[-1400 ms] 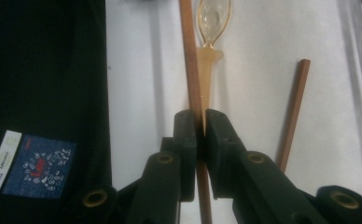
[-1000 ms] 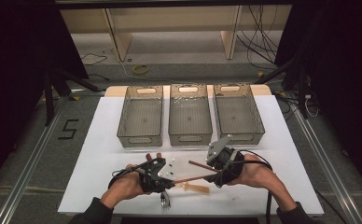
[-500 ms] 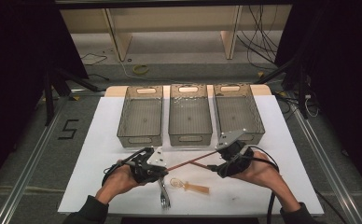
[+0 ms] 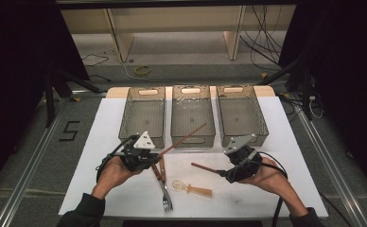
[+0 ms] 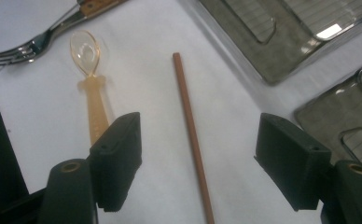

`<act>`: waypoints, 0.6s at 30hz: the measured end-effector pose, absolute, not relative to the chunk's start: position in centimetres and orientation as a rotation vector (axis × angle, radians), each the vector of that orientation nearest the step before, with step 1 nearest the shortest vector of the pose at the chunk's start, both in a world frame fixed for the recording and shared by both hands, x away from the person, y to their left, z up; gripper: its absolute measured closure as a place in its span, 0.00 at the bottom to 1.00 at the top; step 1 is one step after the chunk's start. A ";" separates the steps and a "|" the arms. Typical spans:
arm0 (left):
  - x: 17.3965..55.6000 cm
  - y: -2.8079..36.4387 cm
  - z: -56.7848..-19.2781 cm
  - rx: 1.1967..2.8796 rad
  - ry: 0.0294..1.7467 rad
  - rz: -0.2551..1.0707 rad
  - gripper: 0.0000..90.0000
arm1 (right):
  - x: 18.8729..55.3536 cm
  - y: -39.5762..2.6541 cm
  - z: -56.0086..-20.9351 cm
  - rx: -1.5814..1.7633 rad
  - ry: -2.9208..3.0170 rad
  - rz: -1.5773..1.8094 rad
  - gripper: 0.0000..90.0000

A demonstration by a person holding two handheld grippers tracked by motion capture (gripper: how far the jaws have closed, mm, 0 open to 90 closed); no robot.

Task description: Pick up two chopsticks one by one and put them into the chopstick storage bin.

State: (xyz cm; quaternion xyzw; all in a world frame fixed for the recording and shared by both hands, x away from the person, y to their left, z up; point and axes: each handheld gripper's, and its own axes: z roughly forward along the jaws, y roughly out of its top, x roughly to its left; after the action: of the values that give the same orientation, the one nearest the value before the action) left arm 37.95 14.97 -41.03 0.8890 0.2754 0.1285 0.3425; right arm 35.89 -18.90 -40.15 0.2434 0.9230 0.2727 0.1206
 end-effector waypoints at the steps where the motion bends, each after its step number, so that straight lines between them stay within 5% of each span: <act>1: 38.2 15.1 -40.8 2.298 0.734 0.333 0.92 | 35.9 -18.9 -40.3 0.718 2.700 0.787 0.36; 18: 42.3 17.5 -39.4 2.169 0.927 0.372 0.92 | 36.1 -19.1 -41.5 0.746 2.726 0.743 0.31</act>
State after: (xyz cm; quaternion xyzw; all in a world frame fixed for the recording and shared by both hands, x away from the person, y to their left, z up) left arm 42.29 17.52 -39.38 0.8446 0.3611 0.1448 0.3677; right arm 36.09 -19.10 -41.53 0.2536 0.9273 0.2527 0.1094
